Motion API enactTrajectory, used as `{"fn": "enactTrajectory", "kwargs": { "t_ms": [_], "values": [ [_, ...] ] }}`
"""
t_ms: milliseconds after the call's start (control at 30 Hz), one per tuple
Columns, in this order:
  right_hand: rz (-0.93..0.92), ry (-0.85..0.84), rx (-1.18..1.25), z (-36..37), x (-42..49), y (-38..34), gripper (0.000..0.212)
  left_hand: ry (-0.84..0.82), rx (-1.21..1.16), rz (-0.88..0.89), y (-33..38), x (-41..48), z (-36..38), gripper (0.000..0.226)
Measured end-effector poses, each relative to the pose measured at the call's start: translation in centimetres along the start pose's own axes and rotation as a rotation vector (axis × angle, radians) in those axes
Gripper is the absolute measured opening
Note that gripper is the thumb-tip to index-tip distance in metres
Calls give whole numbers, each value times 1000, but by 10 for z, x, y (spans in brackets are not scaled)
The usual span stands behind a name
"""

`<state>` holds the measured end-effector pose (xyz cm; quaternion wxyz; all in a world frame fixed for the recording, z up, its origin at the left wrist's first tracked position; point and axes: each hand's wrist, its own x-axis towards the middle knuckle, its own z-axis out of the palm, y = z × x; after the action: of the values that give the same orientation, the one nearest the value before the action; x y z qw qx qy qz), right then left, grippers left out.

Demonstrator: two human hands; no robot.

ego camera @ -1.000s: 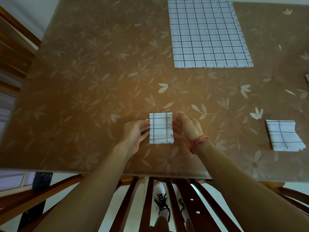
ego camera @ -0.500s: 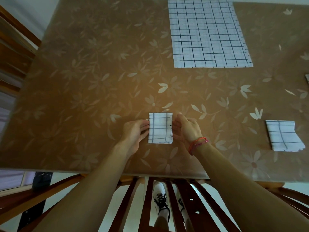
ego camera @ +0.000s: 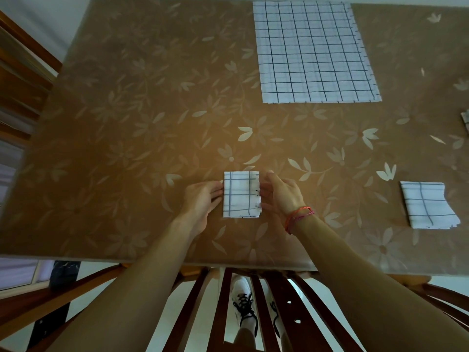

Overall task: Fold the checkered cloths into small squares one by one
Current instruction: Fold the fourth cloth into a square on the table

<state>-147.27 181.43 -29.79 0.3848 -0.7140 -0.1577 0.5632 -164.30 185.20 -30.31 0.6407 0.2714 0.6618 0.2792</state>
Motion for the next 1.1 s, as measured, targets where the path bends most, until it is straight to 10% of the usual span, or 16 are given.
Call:
{"fn": "enactTrajectory", "kwargs": {
  "t_ms": [633,1100],
  "values": [
    [-533,228,-716,-118,-40,-66,62,89,1027,1008,59,-52,51,50],
    [-689,451,-1154,-203,-52,-118,62,113,1417,1089,108,-80,124,67]
  ]
}}
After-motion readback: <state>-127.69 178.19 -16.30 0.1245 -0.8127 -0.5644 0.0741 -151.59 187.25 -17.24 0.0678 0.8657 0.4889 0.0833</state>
